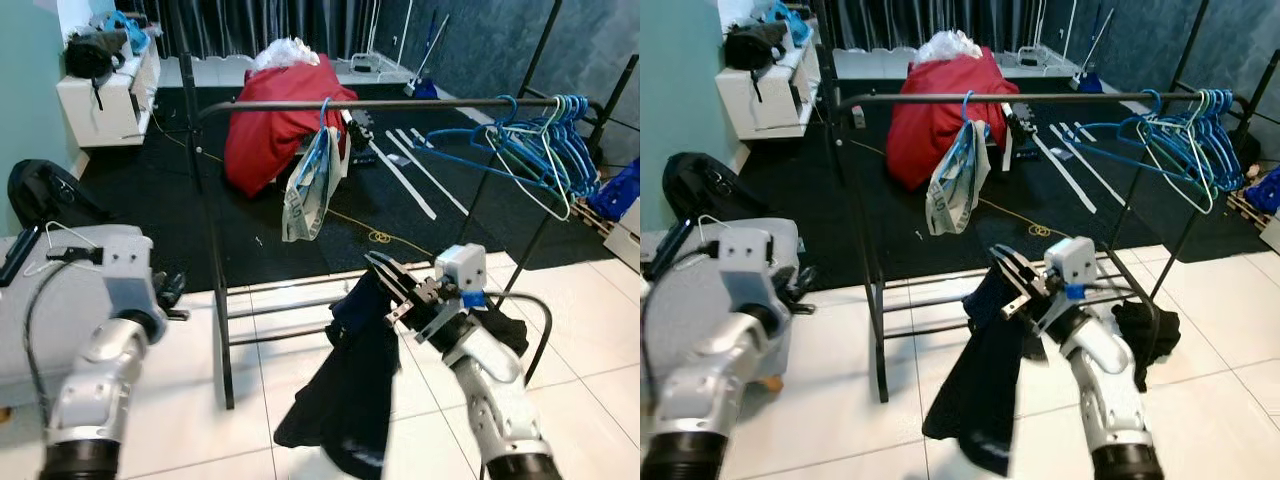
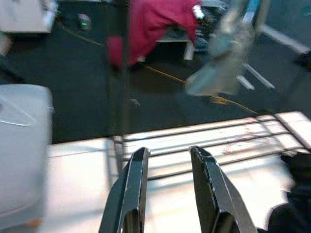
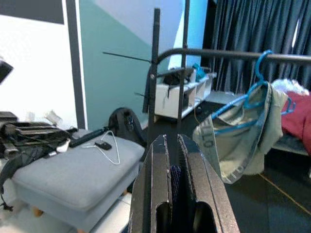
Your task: Hang hanger
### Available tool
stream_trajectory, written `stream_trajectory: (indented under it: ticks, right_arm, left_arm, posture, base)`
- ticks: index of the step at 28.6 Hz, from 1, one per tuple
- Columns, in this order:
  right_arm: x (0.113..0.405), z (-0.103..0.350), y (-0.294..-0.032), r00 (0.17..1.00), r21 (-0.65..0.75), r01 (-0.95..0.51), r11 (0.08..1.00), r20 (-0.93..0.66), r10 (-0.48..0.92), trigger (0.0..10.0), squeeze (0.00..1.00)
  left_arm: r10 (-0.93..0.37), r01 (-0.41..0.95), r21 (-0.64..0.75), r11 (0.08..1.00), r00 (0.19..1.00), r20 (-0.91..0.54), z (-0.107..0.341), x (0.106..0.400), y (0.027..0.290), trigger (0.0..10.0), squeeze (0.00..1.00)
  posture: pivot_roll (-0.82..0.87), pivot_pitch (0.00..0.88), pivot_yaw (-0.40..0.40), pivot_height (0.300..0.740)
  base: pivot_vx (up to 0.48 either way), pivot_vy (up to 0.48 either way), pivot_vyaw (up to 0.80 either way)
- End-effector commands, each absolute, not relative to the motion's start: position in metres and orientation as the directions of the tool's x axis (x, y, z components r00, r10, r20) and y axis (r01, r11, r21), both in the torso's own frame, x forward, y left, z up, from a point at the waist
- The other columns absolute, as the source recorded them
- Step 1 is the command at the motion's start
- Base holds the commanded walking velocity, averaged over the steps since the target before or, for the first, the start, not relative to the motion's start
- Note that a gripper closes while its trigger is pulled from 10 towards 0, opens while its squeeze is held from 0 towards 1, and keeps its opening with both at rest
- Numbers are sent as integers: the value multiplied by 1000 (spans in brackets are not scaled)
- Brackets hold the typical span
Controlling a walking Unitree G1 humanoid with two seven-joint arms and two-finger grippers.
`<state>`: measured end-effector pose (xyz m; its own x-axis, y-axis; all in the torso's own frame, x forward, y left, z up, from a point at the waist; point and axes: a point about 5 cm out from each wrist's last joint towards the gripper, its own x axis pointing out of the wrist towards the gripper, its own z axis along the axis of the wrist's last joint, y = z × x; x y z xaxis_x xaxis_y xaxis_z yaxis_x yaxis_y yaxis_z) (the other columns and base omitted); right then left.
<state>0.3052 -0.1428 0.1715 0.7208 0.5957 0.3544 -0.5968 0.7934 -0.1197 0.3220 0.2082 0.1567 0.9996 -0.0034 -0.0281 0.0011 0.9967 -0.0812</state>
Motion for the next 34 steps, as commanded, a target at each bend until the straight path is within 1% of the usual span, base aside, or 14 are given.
stream_trajectory:
  ticks: [1,2,5,10,16,18,19,24,25,29,31,32,33,34]
  right_arm:
    - [302,176,-141,710,-153,-580,800,387,589,10000,0]
    - [301,173,-139,718,-152,-568,809,389,577,10000,0]
    - [300,169,-137,729,-147,-555,818,387,564,10000,0]
    - [299,165,-135,731,-147,-553,820,388,562,10000,0]
    - [298,157,-130,735,-139,-567,812,360,574,10000,0]
    - [301,156,-127,733,-129,-583,802,343,588,10000,0]
    - [301,156,-127,733,-127,-585,801,341,589,10000,0]
    - [304,152,-127,734,-125,-601,790,306,606,10000,0]
    - [307,146,-126,725,-117,-638,762,243,644,10000,0]
    - [308,143,-125,706,-120,-670,733,204,678,10000,0]
    - [310,143,-123,690,-89,-696,713,193,698,10000,0]
    - [309,145,-114,577,-22,-809,587,163,800,10000,0]
    - [309,145,-114,577,-22,-809,587,163,800,10000,0]
    - [305,146,-110,442,-27,-894,447,106,891,10000,0]
  left_arm:
    - [-22,23,-110,994,1000,8,159,320,203,10000,0]
    - [-41,44,-136,990,999,25,162,320,198,10000,0]
    - [-79,82,-121,989,996,32,165,320,189,10000,0]
    - [-88,90,-102,991,996,23,163,318,184,10000,0]
    - [-86,86,-3,996,995,-57,149,316,183,10000,0]
    - [-95,102,73,992,991,-98,143,318,178,10000,0]
    - [-96,105,86,991,990,-101,142,319,177,10000,0]
    - [-102,109,64,992,988,-113,141,319,177,10000,0]
    - [-115,122,44,992,983,-141,138,318,180,10000,0]
    - [-114,123,44,991,980,-164,135,316,183,10000,0]
    - [-106,118,59,991,978,-179,133,316,185,10000,0]
    - [-99,125,116,985,972,-213,127,315,189,10000,0]
    - [-99,125,116,985,972,-213,127,315,189,10000,0]
    - [-102,138,167,976,972,-211,126,315,192,10000,0]
  posture:
    - [-95,14,-24,740]
    - [-95,14,-23,740]
    - [-92,17,-21,740]
    - [-91,18,-21,740]
    - [-94,8,-19,740]
    - [-92,11,-16,740]
    - [-92,12,-16,740]
    - [-91,14,-19,740]
    - [-93,14,-18,740]
    - [-93,14,-18,740]
    - [-93,16,-19,740]
    - [-95,15,-13,740]
    - [-95,15,-13,740]
    - [-94,14,-14,740]
  base:
    - [0,0,0]
    - [0,0,0]
    - [0,0,0]
    - [0,0,0]
    - [0,0,0]
    - [0,0,0]
    - [0,0,0]
    - [0,0,0]
    - [0,0,0]
    - [0,0,0]
    - [0,0,0]
    - [0,0,0]
    - [0,0,0]
    - [0,0,0]
